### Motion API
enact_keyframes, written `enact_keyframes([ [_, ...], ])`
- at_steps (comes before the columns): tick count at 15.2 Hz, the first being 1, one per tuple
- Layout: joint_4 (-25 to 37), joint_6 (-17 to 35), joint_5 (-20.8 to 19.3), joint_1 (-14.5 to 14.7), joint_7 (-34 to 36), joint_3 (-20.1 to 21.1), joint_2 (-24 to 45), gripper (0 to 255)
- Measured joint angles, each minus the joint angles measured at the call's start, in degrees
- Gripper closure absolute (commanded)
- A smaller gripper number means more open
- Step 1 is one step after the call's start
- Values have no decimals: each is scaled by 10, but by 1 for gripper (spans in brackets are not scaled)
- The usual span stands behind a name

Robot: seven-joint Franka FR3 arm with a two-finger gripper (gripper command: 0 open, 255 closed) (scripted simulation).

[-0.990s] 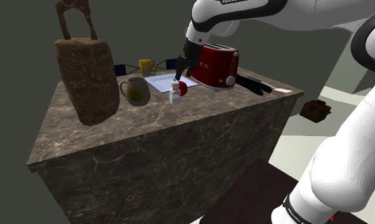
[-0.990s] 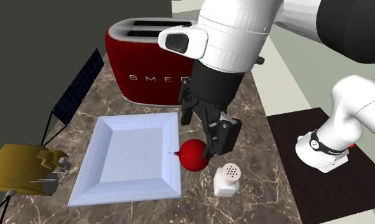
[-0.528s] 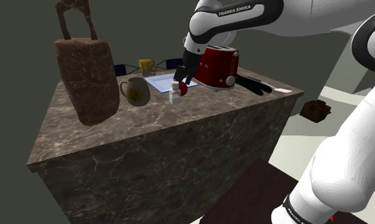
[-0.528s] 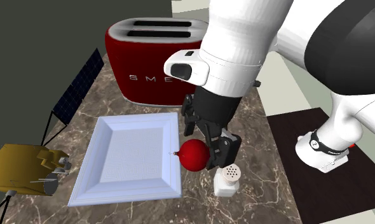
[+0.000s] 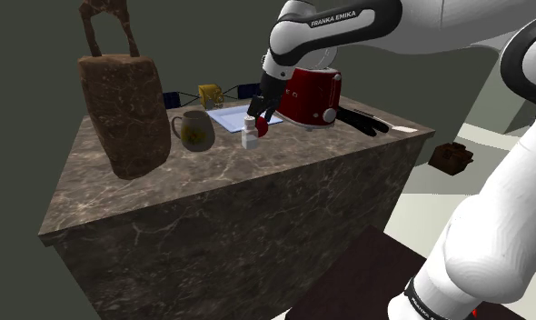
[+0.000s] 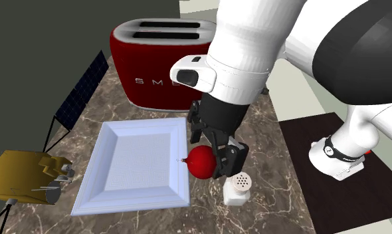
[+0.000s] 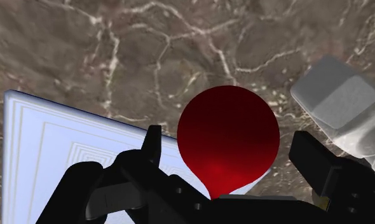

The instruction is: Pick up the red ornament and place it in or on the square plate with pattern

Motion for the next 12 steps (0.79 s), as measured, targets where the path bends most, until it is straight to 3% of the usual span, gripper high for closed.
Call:
enact_keyframes([
  [1,0,0,0,0,0,0,0,255],
  [12,0,-2,-1,1,1,1,1,255],
])
